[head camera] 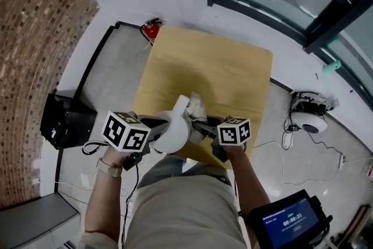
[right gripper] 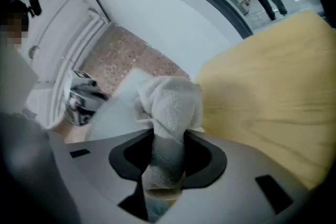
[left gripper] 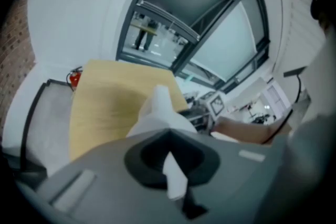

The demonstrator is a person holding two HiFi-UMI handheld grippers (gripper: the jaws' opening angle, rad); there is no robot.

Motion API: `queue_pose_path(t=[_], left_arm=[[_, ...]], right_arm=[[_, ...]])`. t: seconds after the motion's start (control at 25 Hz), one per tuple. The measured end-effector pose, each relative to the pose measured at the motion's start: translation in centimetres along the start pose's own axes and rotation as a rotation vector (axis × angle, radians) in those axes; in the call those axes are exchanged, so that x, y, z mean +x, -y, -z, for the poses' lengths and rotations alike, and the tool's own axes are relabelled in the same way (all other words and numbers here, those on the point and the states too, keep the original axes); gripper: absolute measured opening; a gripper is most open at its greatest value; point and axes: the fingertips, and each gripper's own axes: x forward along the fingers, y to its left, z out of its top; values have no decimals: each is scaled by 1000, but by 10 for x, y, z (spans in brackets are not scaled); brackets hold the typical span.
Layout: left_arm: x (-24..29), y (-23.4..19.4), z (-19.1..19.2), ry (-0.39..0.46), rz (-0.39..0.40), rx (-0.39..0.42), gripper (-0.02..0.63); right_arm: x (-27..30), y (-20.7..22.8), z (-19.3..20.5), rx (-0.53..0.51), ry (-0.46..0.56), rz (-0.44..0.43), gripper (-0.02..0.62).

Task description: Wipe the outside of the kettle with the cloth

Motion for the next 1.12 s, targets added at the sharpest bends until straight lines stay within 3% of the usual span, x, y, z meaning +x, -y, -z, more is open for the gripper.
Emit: queue_pose_path(t=[0.12,0.2,0.4,0.52,0.64,0.84,0.92,1.0,1.12], left_arm=[[-1,0,-1,1,-36,32,-2],[0,0,-1,-9,-49,47,-2],[1,-1,1,-25,-62,71,-2],[1,-1,2,-23,-76,87,-2],[0,1,1,-28,-67,84,-2],[2,1,1,-45,-63,89,-2],[2,0,0,-45,-64,88,-2],[1,3,-1,-47,-60,89,-2],[-6,5,0,-56,-62,96,-2]], right_arm=[[17,50,36,52,-82,148,146],[18,55,42,27,-112,187,146],[-11,-45,-19,-191,-19,7,146],[-25,-77,-35,-299,-21,-35,146],[-17,-57,-26,-224,-21,-28,146],[22,46,33,-76,-167,176,146],[26,61,41,-40,-189,195,146],[18,42,28,-4,-148,133,146],[-7,-39,-23,-9,16,-81,146]])
